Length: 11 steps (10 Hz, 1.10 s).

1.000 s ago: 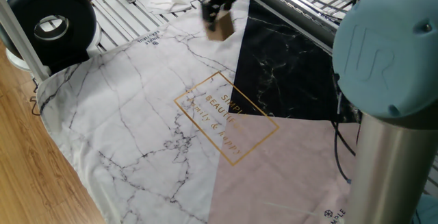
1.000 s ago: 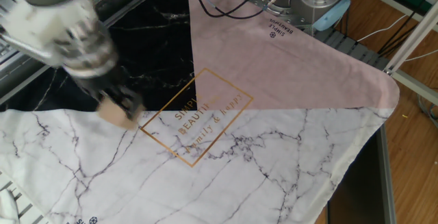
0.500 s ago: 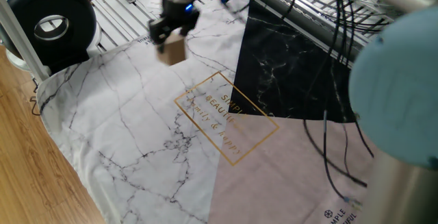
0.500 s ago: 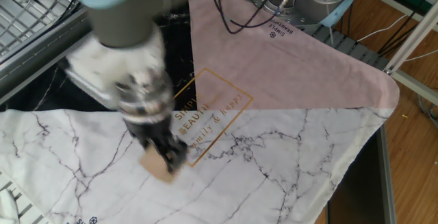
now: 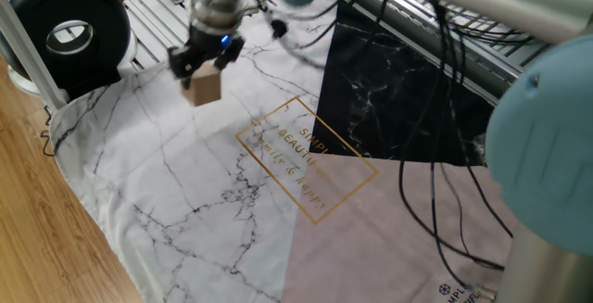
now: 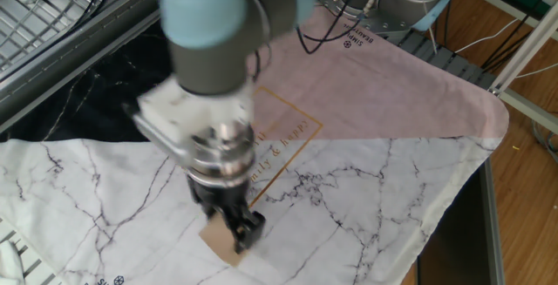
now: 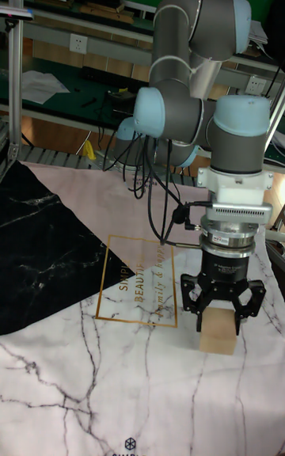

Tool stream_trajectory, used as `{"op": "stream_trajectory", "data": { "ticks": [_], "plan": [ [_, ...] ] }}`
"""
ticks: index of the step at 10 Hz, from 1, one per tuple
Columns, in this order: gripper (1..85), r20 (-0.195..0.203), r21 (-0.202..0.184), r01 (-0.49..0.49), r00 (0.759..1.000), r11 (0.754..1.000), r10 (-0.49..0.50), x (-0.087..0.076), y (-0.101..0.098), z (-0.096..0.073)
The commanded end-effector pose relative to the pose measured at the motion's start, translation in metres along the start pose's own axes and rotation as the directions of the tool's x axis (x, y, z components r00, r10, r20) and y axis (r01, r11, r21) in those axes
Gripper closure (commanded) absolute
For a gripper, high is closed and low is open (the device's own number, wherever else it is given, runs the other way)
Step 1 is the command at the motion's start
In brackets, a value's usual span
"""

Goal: Pick up the small block on the left and move it to the right

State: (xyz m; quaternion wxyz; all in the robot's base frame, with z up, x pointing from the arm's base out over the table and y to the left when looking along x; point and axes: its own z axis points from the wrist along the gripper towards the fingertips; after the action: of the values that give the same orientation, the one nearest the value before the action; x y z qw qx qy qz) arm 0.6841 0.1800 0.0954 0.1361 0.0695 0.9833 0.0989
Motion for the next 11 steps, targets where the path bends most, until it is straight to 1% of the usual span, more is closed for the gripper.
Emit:
{"op": "stream_trajectory", "data": {
  "ticks": [1, 2, 3, 4, 5, 6, 8, 9, 10, 11],
  "plan": [
    [84.7, 0.025, 0.043, -0.061, 0.998, 0.997, 0.060, 0.011, -0.002, 0.019],
    [84.7, 0.012, 0.035, -0.092, 0.996, 0.995, 0.092, 0.018, 0.001, 0.025],
    [84.7, 0.008, 0.026, -0.122, 0.992, 0.992, 0.122, 0.024, 0.004, 0.029],
    [84.7, 0.009, 0.044, -0.163, 0.987, 0.986, 0.163, 0.025, -0.001, 0.029],
    [84.7, 0.029, 0.075, -0.171, 0.985, 0.982, 0.169, 0.022, -0.009, 0.028],
    [81.0, 0.054, 0.107, -0.160, 0.986, 0.981, 0.155, 0.015, -0.019, 0.027],
    [63.3, 0.091, 0.114, -0.109, 0.991, 0.987, 0.099, 0.004, -0.021, 0.026],
    [63.3, 0.097, 0.097, -0.116, 0.990, 0.988, 0.107, 0.002, -0.017, 0.026],
    [51.0, 0.087, 0.052, -0.138, 0.987, 0.989, 0.133, 0.004, -0.006, 0.028],
    [37.0, 0.082, 0.021, -0.144, 0.986, 0.989, 0.142, 0.005, 0.002, 0.029]
  ]
}}
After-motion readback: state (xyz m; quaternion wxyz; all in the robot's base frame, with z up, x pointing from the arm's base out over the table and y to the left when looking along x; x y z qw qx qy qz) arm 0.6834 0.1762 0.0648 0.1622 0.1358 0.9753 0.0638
